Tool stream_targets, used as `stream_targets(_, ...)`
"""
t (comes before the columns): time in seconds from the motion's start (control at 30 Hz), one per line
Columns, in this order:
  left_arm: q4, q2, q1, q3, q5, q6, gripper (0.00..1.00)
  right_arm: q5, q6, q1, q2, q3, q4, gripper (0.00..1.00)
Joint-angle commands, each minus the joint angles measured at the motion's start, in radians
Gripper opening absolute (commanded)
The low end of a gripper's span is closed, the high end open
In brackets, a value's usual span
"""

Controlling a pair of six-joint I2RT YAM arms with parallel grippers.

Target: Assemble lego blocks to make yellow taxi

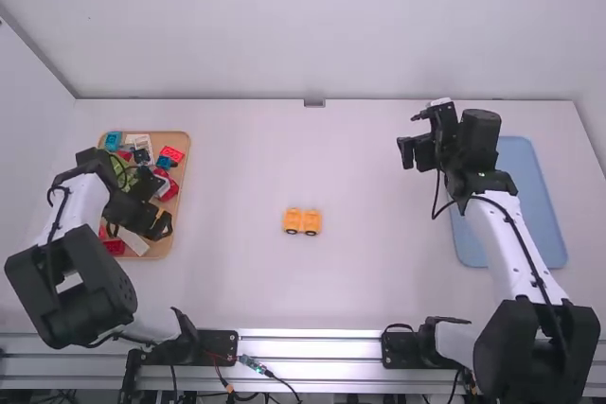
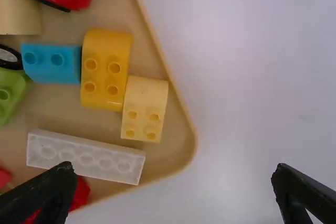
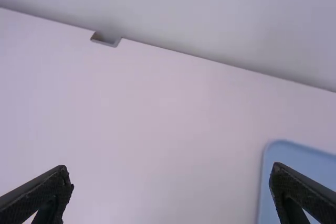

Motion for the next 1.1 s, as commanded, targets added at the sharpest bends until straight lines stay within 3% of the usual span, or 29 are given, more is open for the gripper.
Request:
stream_targets(0.0, 0.013, 0.017, 0.001, -0.031, 0.003, 0.015, 0.99, -0.010, -0.014, 0.000, -0.015, 0.030, 0.002, 0.99)
stream_targets(0.43, 0.222, 0.017, 0.000, -0.233, -0.106, 0.014, 0.99, -0.009, -0.017, 0.022, -0.015, 0.030, 0.002, 0.99)
stream_targets(0.83, 0.277, 0.017, 0.001, -0.150, -0.079, -0.027, 1.00, -0.010, -0.040, 0.048, -0.015, 0.030, -0.007, 0.99)
stream_targets(1.07, 0.235, 0.026, 0.025, -0.107, -0.079, -0.027, 0.83, -0.010, -0.040, 0.048, -0.015, 0.030, -0.018, 0.99)
